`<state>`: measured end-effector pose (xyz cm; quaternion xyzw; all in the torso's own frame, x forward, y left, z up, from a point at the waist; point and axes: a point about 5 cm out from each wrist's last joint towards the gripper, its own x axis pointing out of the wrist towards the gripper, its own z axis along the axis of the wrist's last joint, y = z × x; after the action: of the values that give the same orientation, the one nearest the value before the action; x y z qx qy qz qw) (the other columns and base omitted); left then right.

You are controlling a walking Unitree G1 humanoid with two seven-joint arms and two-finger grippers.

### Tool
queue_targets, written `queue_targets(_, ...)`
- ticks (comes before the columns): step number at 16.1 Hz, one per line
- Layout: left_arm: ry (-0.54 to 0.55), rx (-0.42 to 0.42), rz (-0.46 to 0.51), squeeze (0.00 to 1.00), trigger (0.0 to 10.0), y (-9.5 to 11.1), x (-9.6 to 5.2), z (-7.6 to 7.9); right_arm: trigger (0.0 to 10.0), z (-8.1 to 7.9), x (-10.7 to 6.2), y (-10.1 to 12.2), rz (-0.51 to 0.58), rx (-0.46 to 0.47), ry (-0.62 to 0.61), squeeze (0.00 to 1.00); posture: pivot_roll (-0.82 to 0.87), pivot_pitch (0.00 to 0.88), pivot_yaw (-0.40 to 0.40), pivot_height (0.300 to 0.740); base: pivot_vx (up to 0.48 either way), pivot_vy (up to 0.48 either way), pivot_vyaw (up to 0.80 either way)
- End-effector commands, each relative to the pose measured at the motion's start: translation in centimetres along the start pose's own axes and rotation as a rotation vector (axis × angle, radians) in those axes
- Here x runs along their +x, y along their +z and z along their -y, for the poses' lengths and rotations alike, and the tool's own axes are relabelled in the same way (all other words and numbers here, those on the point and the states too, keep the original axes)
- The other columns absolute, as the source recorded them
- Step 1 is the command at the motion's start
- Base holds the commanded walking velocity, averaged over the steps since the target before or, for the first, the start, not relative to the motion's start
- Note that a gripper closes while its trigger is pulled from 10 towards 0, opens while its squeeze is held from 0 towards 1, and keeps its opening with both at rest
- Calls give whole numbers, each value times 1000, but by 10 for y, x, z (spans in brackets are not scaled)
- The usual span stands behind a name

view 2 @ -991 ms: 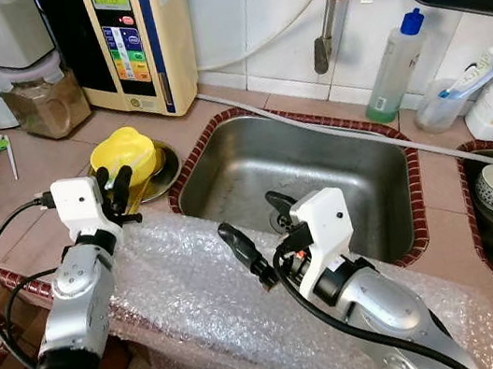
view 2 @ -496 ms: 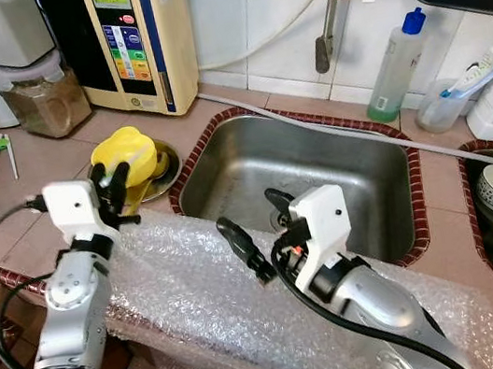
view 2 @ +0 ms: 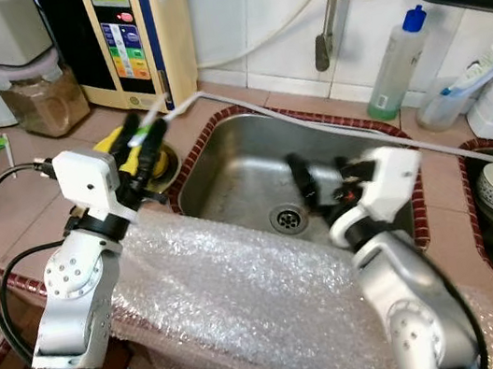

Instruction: Kitchen organization

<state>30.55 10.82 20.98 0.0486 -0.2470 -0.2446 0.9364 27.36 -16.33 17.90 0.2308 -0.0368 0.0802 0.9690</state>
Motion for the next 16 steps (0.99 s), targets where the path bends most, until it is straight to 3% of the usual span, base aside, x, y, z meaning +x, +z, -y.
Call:
queue_targets(1,-101,-25,19,0,0,3,-2,13,10000,5,4,4,10,42,-41,0,1,77,-62,740,0,0,0)
queue_targets(4,-231,-81,12,0,0,2,-4,37,10000,10,19,14,45,325,-77,0,3,79,-60,740,0,0,0)
queue_targets(6,-279,-105,7,0,0,1,-5,48,10000,1,23,14,36,430,-30,0,4,78,-62,740,0,0,0)
queue_targets(10,-292,-146,27,0,0,5,-1,62,10000,-30,27,5,-37,597,100,0,6,80,-63,740,0,0,0)
queue_targets(13,-288,-159,31,0,0,5,1,66,10000,-45,32,3,-61,644,150,0,9,81,-62,740,0,0,0)
queue_targets(14,-288,-162,34,0,0,6,2,68,8275,-47,33,3,-57,642,157,0,12,80,-62,740,0,0,0)
queue_targets(15,-291,-166,37,0,0,7,2,69,0,-47,34,6,-48,660,162,0,13,82,-61,740,0,0,0)
queue_targets(16,-292,-166,37,0,0,7,2,69,0,-47,35,6,-46,668,162,0,13,82,-61,740,0,0,0)
